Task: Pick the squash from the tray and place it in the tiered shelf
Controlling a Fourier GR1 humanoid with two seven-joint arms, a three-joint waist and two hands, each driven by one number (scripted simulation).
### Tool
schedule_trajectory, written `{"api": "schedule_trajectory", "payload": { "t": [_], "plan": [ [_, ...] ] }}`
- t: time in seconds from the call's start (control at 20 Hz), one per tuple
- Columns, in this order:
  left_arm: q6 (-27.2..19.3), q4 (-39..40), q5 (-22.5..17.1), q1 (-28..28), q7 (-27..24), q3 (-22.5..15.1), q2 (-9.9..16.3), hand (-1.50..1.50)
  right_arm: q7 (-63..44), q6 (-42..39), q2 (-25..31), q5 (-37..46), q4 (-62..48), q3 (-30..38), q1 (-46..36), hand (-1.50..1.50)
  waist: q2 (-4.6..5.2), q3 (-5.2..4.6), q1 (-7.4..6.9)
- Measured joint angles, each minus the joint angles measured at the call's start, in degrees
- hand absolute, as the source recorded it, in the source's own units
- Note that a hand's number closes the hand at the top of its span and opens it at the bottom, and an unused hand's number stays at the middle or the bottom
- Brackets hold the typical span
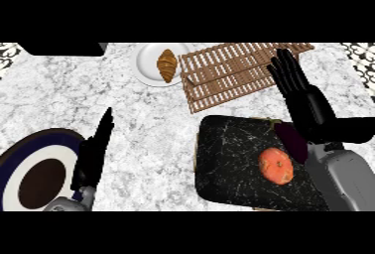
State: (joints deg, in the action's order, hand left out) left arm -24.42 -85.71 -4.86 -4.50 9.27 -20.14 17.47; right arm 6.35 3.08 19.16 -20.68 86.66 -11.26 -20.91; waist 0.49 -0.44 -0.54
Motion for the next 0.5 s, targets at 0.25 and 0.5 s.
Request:
{"api": "schedule_trajectory", "payload": {
  "t": [0.25, 0.5],
  "plan": [
    [-0.1, -4.1, -0.9, -1.3, -1.0, 3.6, 1.4, 0.0, -0.9, -12.9, 1.5, -2.8, -0.2, -5.5, -2.1, 1.5, -0.38, 0.34, -1.18],
    [1.5, -7.1, -4.3, -2.3, -1.9, 8.0, 2.6, 0.0, -3.1, -22.9, 4.4, -7.3, -4.0, -6.1, -2.5, -1.5, -0.36, 0.42, -1.01]
  ]
}}
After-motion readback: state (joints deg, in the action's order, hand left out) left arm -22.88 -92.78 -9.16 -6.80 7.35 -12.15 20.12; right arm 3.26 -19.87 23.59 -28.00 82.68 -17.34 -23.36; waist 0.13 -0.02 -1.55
